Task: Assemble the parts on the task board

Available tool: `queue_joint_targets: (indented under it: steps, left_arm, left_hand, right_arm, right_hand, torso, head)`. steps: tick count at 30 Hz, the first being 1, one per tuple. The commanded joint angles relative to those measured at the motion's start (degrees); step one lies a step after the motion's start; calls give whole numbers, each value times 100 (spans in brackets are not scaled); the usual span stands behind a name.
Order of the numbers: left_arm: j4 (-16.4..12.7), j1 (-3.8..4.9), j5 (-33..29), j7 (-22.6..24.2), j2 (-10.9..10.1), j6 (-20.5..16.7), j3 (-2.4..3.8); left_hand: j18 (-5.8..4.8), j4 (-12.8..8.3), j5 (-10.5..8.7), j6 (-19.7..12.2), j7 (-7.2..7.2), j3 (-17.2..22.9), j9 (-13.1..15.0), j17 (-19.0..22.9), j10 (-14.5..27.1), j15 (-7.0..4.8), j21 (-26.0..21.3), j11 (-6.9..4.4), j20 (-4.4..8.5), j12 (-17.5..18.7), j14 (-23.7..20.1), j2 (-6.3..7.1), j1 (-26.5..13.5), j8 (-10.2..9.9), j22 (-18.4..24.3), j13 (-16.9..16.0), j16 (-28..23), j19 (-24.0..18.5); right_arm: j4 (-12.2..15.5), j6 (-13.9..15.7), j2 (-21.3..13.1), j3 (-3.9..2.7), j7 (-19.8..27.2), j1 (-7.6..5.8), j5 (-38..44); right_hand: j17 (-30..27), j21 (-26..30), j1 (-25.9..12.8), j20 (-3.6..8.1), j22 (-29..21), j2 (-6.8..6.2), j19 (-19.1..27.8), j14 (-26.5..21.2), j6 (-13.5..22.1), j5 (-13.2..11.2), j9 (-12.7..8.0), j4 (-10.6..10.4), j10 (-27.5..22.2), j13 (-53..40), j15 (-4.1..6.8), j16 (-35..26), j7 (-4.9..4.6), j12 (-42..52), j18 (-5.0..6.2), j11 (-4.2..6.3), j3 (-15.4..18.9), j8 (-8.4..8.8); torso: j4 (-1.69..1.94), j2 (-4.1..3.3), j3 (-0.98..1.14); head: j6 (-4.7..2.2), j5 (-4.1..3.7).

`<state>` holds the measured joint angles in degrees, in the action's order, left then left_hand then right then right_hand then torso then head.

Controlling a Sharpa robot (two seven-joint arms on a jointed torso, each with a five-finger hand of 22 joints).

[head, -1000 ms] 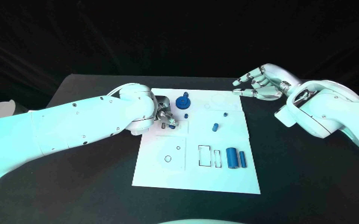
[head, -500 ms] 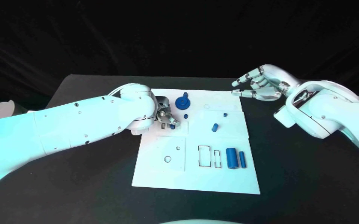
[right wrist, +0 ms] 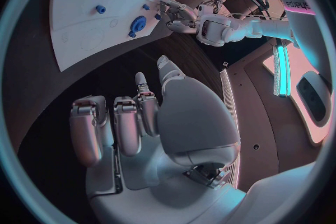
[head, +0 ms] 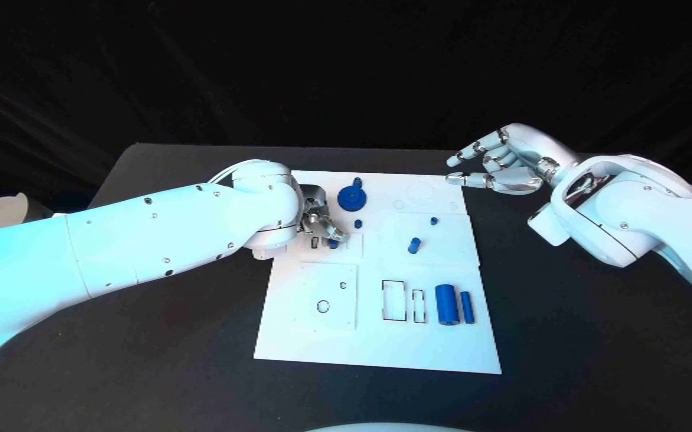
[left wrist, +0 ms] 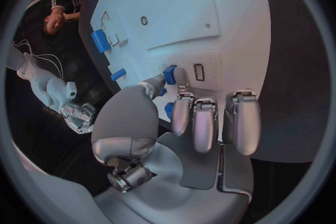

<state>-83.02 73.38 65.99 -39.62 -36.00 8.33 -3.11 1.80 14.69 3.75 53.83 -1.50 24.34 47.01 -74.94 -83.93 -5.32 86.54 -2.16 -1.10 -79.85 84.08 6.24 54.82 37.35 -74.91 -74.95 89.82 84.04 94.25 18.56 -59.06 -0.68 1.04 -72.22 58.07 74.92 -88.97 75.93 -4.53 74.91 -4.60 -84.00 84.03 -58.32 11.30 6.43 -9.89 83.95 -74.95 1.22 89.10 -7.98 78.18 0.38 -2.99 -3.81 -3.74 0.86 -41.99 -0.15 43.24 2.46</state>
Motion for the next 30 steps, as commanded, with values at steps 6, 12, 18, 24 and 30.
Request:
queue_joint_targets:
  steps: [6,12,18,24,30]
  left_arm:
    - [-76,-106,-111,-755,-88,5,-39]
    - [-176,-107,-112,-701,-238,-271,34]
    - [-311,-101,-213,-586,-365,-475,137]
    - [-489,-81,-607,-347,-515,-559,268]
    - [-664,75,-732,-279,-757,-354,381]
  left_hand:
    - [-67,206,-23,40,74,-734,45,-1506,-79,-73,69,-81,70,-37,592,108,-422,79,-1019,-583,18,384]
    - [-75,215,-26,35,94,-1334,70,-1506,-100,-95,87,-102,95,-66,592,9,-750,129,-1055,-606,18,401]
    - [-69,207,-21,21,93,-1495,74,-1506,-91,-95,72,-103,99,-50,592,-50,-763,138,-1030,-589,18,391]
    - [-39,198,27,-120,52,-1688,50,-1506,-26,-74,-9,-72,85,41,592,-136,-424,87,-901,-505,18,333]
    - [-38,200,35,-325,-51,-2008,-112,-1506,41,-1,-18,15,24,123,592,-184,-95,-102,-898,-418,18,333]
  right_arm:
    - [-11,-80,3,0,8,3,61]
    - [-35,-82,5,1,6,4,61]
    - [-68,-90,14,5,4,5,60]
    - [-110,-96,28,11,11,16,54]
    - [-171,-99,43,17,13,30,44]
  right_hand:
    - [1306,20,-25,-53,1310,10,-489,548,-6,22,9,7,50,-886,-25,-26,-8,-18,13,-19,38,-20]
    - [1306,20,-25,-53,1310,10,-489,548,-6,22,9,7,50,-886,-25,-26,-8,-18,13,-19,38,-20]
    - [1306,20,-25,-53,1310,10,-489,548,-6,22,9,7,50,-886,-25,-26,-8,-18,13,-19,38,-20]
    - [1302,23,-35,-53,1306,12,-487,546,-6,25,10,1,46,-882,-25,-28,-7,-25,14,-19,49,-19]
    - [1302,23,-35,-53,1306,12,-487,546,-6,25,10,1,46,-882,-25,-28,-7,-25,14,-19,49,-19]
  torso:
    - [-3,1,-1]
    - [2,4,3]
    - [-2,3,1]
    - [-5,-3,3]
    - [0,3,4]
  head:
    - [-8,-8]
    - [-31,-14]
    - [-48,-2]
    - [-74,-9]
    - [-90,-13]
